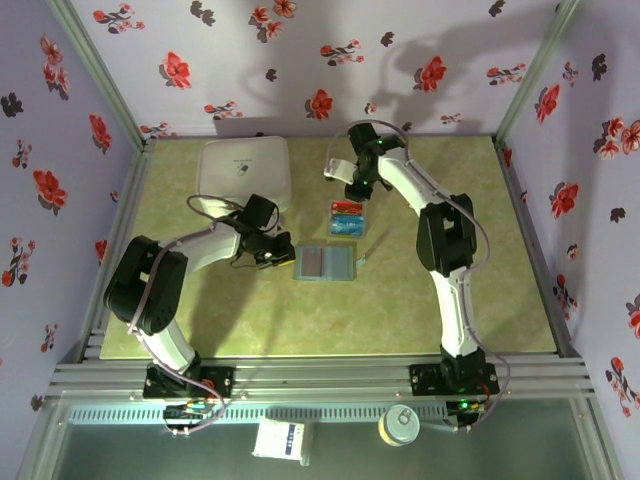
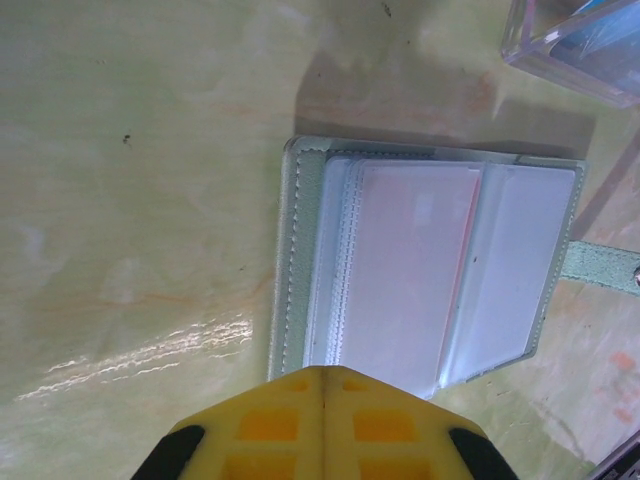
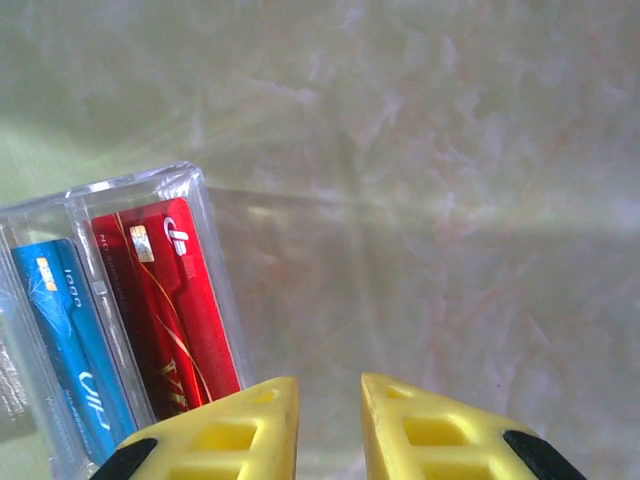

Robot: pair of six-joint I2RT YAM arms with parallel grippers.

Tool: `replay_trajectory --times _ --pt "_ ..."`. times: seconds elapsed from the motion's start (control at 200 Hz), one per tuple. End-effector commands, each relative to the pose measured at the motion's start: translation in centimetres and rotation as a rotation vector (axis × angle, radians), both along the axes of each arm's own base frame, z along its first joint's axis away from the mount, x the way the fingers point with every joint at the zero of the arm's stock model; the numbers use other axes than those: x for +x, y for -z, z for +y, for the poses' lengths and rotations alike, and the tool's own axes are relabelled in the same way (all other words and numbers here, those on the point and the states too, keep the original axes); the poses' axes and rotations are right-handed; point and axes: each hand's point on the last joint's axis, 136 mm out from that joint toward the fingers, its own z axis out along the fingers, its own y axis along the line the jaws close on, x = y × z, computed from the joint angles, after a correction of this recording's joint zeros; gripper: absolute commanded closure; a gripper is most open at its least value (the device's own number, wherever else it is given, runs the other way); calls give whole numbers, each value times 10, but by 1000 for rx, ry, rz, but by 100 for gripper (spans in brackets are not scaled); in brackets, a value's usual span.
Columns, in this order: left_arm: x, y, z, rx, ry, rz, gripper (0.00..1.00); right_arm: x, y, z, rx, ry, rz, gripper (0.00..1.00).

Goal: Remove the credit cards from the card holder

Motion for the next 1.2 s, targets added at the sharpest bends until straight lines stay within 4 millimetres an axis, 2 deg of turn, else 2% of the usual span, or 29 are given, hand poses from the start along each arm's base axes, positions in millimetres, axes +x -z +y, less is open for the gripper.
replay_trajectory --times 0.0,0.26,0.435,0.54,0.62,0.785,1.195 --pt "1 -9 -2 -29 -7 -15 100 3 -48 1 64 78 -110 75" --pt "1 -9 -10 -52 5 -31 100 -26 -83 14 259 245 -151 73" --pt "-3 -9 -11 -62 15 -44 98 -52 -99 28 459 427 -128 70" --pt "-7 -4 -11 -66 20 -38 97 -71 -101 39 567 523 -75 68" --pt "-9 -1 -11 -70 25 -34 97 -90 -96 51 645 572 15 68" --pt "-15 8 -10 -62 38 -16 98 -113 -76 65 767 733 167 68" --pt "-34 26 -15 -59 61 40 99 -152 -26 62 794 954 346 72"
